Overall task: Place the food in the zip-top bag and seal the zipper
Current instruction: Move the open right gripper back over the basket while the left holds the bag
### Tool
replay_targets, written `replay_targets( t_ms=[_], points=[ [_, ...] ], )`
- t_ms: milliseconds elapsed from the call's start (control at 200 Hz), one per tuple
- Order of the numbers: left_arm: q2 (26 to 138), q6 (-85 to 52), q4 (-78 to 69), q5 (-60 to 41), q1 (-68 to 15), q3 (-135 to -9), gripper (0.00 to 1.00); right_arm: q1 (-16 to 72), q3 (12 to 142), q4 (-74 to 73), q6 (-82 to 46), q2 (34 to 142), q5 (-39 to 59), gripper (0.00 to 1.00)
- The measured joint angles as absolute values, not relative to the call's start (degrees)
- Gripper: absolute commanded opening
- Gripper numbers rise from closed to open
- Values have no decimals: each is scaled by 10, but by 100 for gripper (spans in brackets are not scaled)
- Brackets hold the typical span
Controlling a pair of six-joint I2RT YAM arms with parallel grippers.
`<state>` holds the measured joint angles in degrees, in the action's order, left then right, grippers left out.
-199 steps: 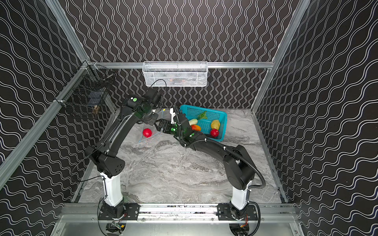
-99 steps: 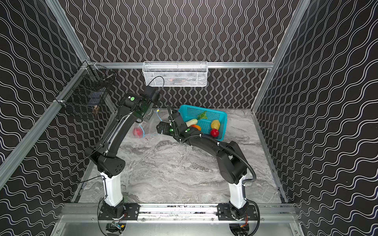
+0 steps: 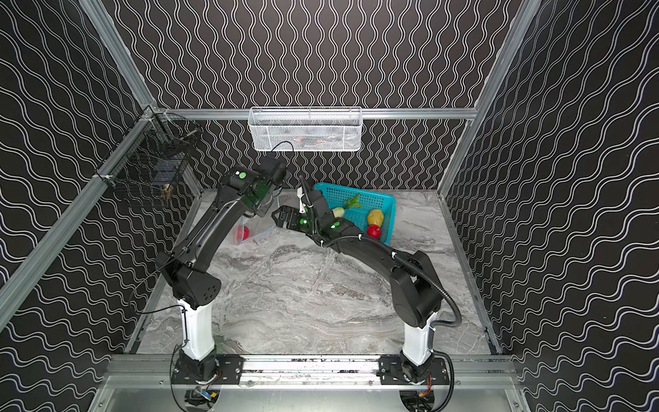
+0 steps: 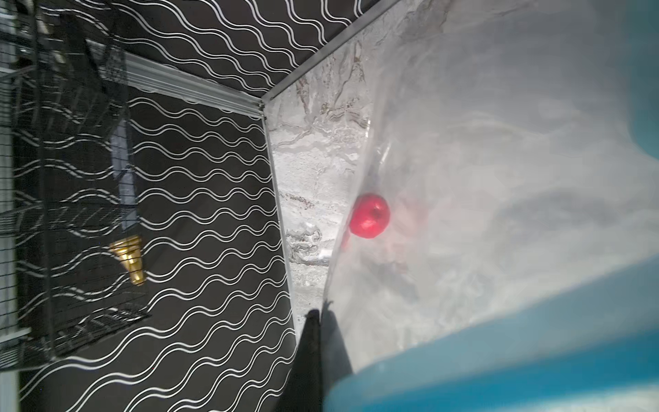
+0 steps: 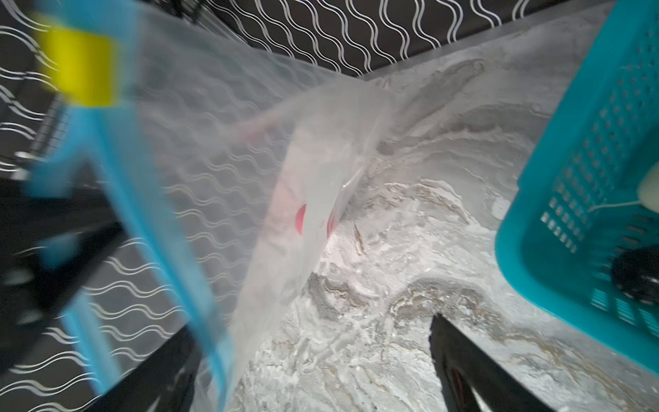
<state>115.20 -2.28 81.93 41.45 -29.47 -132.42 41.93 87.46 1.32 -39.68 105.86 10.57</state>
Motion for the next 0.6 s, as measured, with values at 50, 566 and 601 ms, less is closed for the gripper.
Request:
replay_targets(
  t_ms=[50, 566, 601],
  points=[
    [1157, -28, 819, 408, -295, -1324, 0, 419, 872, 10, -396, 1051, 111, 99],
    [1180, -44, 820, 376, -295, -1328, 0, 364, 809, 48, -384, 964, 86, 99],
    [1181, -45, 820, 374, -295, -1329, 0, 358, 812, 64, -384, 964, 74, 99]
  ],
)
